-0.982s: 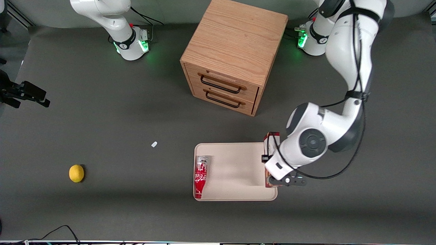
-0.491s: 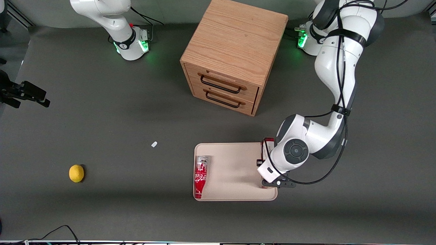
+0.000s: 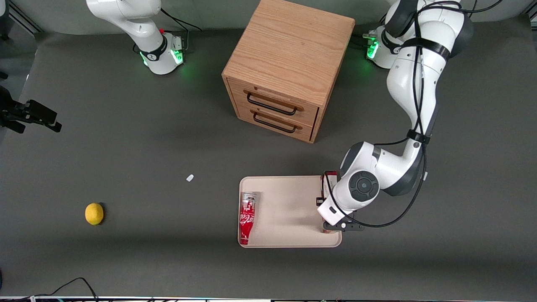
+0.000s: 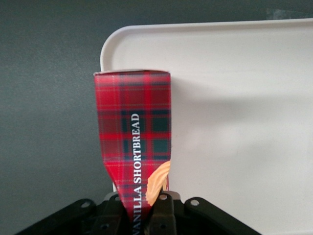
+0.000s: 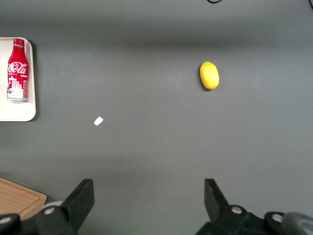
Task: Place red cookie box on tray
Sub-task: 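Lower the held box onto the tray beside the rim, then open the left gripper and raise it away from the tray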
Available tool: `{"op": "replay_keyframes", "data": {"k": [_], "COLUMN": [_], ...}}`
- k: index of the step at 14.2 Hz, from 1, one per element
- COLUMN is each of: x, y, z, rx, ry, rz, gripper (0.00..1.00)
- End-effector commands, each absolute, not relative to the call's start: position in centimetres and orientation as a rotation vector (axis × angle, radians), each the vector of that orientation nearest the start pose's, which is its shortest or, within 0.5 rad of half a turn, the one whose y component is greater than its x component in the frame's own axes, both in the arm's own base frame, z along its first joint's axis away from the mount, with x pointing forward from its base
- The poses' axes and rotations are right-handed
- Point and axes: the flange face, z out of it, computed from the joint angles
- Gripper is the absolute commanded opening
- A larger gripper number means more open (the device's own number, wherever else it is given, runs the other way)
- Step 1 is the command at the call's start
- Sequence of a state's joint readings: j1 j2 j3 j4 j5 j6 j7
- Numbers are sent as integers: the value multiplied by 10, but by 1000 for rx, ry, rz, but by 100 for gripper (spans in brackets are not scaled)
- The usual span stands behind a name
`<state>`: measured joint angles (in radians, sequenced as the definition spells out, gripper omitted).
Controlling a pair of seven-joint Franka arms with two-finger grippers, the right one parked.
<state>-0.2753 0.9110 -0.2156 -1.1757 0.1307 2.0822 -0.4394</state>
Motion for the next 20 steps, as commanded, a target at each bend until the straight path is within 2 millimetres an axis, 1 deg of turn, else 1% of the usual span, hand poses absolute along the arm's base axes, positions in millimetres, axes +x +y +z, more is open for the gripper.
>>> {"op": "replay_keyframes", "data": {"k": [1,2,10,11,12,13,14,16,17,18,20], "x": [697,697,698,698,699,699,696,694,689,683,670], "y": [-311,-311,-313,-313,-311,-307,-305,-283,-276,-263,-219], "z": [247,248,253,258,268,285,305,341,360,379,420], "rx": [-3174,-3166,-3171,-3175,-3181,-3186,-3185,-3191,-3211,-3222,-3211], "ry": [38,47,41,39,31,20,23,-10,-33,-64,-152], "rz": [-19,-34,-57,-65,-81,-103,-130,-168,-176,-183,-203], "gripper": [92,100,100,100,100,100,100,100,100,100,100]}}
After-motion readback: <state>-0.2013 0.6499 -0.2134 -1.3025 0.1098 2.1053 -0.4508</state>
